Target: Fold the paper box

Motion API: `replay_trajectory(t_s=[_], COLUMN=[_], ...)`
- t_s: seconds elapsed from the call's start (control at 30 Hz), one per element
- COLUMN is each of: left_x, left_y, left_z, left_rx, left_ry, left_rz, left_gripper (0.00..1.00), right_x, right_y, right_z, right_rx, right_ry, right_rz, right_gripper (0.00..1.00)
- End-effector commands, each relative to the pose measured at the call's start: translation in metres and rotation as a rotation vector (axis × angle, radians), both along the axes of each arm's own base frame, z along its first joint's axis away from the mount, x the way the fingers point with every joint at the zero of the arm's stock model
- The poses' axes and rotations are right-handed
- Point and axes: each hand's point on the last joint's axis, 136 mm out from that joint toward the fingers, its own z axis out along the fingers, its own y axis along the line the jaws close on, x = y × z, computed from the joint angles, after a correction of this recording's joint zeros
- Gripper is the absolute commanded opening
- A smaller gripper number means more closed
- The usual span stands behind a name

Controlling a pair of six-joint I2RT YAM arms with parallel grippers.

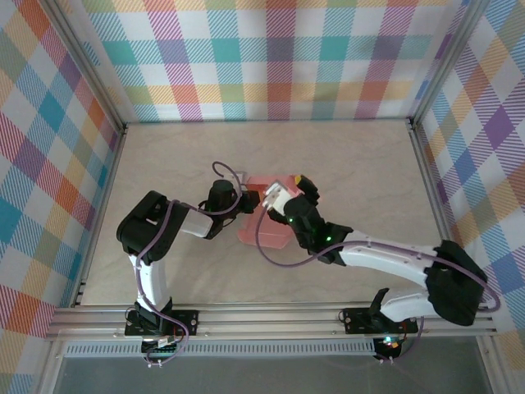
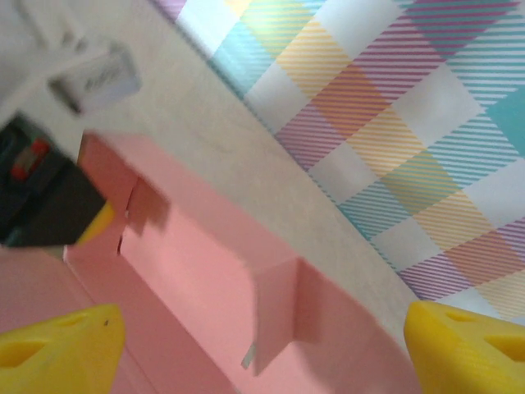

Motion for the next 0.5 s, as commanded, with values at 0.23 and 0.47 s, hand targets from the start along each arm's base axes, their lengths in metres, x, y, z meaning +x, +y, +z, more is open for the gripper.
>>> replay_trajectory(t_s=[0.23,0.47], left_x=[-0.018,-0.035], left_y=[-0.010,-0.017], left_z=[0.064,0.080], left_rx=[-0.037,-0.011], left_ry=[-0.169,-0.234], left_rz=[-0.232,-0.353], left_gripper=[0.00,0.00], right_x=[0.009,0.020], right_y=[-0.065,-0.084], right_z=[0.075,0.066], right_rx=[0.728,1.005], right_ry=[0.251,0.452], right_rz=[-0.087,-0.076], right_gripper=[0.89,0.90])
